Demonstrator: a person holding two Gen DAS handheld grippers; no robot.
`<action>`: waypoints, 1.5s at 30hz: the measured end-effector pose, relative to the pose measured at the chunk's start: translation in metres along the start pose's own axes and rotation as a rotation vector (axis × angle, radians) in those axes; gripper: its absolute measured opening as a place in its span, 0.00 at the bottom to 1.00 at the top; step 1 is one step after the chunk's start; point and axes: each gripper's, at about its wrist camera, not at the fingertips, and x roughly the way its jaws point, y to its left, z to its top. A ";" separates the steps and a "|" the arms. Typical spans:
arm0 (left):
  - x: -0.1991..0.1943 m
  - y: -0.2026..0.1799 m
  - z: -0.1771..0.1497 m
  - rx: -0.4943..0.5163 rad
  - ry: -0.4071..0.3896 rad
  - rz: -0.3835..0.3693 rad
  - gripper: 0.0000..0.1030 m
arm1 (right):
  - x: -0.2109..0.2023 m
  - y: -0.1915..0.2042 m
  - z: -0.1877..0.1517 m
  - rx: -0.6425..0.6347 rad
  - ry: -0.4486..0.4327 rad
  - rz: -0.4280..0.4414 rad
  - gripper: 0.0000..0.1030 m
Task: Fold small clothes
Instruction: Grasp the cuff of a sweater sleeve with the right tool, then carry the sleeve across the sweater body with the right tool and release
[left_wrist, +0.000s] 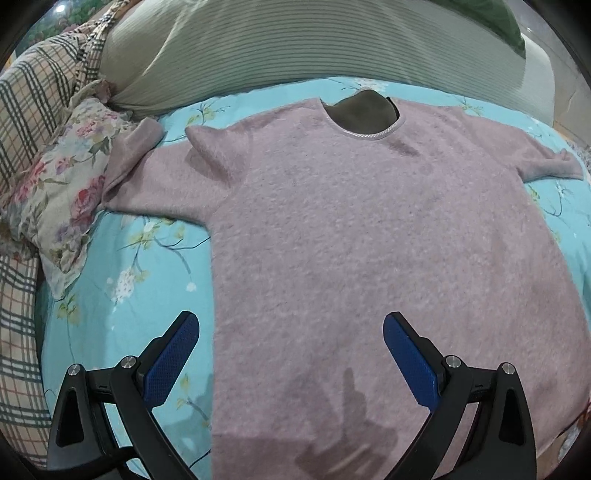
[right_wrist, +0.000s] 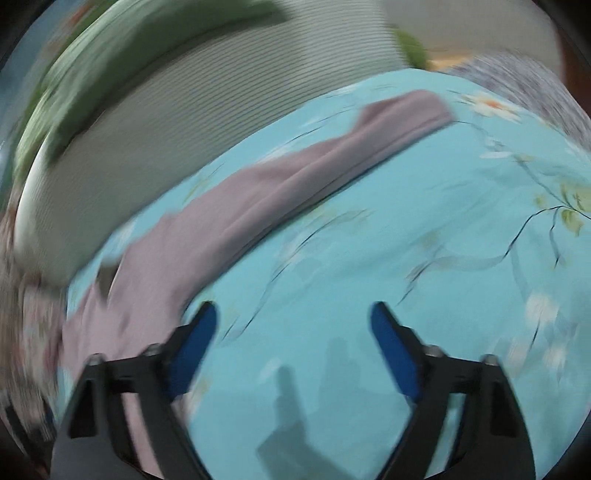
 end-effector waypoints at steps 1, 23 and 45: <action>0.001 -0.002 0.002 -0.002 -0.005 -0.005 0.97 | 0.008 -0.013 0.016 0.045 -0.020 -0.014 0.65; 0.068 -0.056 0.016 0.077 0.125 -0.041 0.97 | 0.063 -0.056 0.159 0.137 -0.180 0.010 0.07; 0.031 0.017 0.000 -0.074 0.011 -0.111 0.97 | 0.150 0.386 -0.127 -0.275 0.432 0.731 0.06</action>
